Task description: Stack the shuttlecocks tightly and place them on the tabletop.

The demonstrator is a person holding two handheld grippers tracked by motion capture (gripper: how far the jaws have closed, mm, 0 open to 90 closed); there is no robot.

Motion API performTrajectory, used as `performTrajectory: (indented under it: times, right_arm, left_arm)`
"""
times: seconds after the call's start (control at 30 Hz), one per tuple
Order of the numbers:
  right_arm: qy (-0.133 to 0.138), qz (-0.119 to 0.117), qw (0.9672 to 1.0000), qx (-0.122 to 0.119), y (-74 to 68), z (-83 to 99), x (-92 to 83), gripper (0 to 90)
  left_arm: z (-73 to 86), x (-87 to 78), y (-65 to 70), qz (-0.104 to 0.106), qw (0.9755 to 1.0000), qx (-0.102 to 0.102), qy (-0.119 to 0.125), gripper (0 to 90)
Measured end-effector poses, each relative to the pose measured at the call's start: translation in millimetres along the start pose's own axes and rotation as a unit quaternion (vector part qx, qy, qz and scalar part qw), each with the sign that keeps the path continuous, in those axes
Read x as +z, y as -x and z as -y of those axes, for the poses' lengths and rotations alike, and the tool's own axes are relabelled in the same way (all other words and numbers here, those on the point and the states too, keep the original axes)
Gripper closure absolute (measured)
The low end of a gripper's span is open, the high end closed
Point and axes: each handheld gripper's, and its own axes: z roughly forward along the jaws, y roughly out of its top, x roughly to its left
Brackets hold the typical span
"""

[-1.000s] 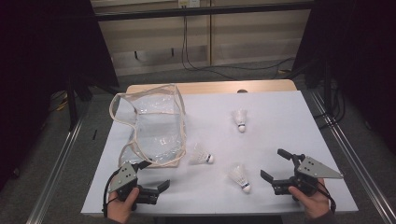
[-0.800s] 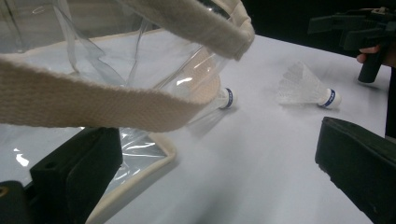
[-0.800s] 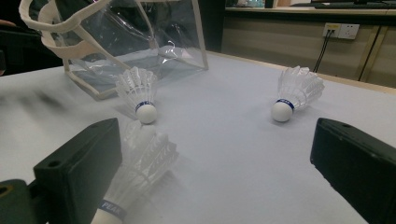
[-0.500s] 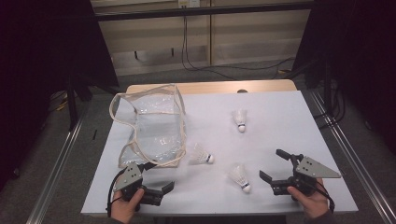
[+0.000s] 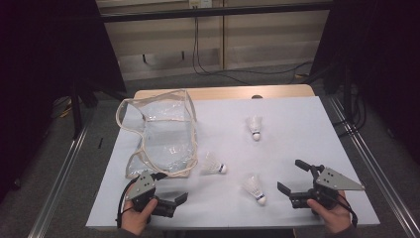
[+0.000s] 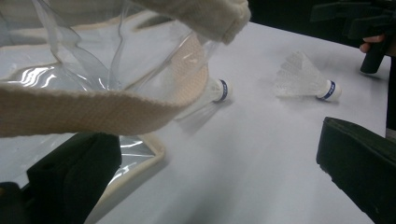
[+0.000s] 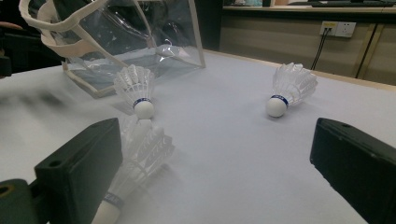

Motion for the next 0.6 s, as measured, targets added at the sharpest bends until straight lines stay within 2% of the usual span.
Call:
performTrajectory:
  times: [0.13, 0.23, 0.3, 0.43, 0.5, 0.6]
  right_arm:
    - [-0.002, -0.002, 1.0, -0.003, -0.7, -0.6, 2.7, 1.5]
    - [-0.003, -0.006, 1.0, -0.006, -1.5, -1.0, 5.7, 1.5]
    - [-0.004, -0.005, 0.9999, -0.008, -1.3, -0.9, 6.4, 1.5]
    - [-0.005, -0.006, 0.9999, -0.008, -1.2, -0.8, 7.4, 1.5]
    - [-0.005, -0.008, 0.9999, -0.007, -1.6, -0.7, 7.3, 1.5]
    - [-0.006, -0.004, 0.9999, -0.009, -1.8, -0.4, 6.5, 1.5]
  left_arm:
    - [1.3, -0.7, 0.7, 0.002, 1.0, 0.001, -0.003, 1.7]
    - [2.6, 1.6, 2.6, 0.018, 0.9995, 0.011, -0.025, 2.1]
    - [2.8, 2.5, 3.7, 0.018, 0.9994, 0.01, -0.026, 2.2]
    - [1.5, 3.5, 4.2, 0.022, 0.9995, 0.012, -0.017, 2.0]
    - [1.0, 5.4, 5.1, 0.022, 0.9997, 0.003, -0.011, 1.9]
    - [0.4, 7.6, 6.6, 0.024, 0.9996, 0.003, -0.012, 1.8]
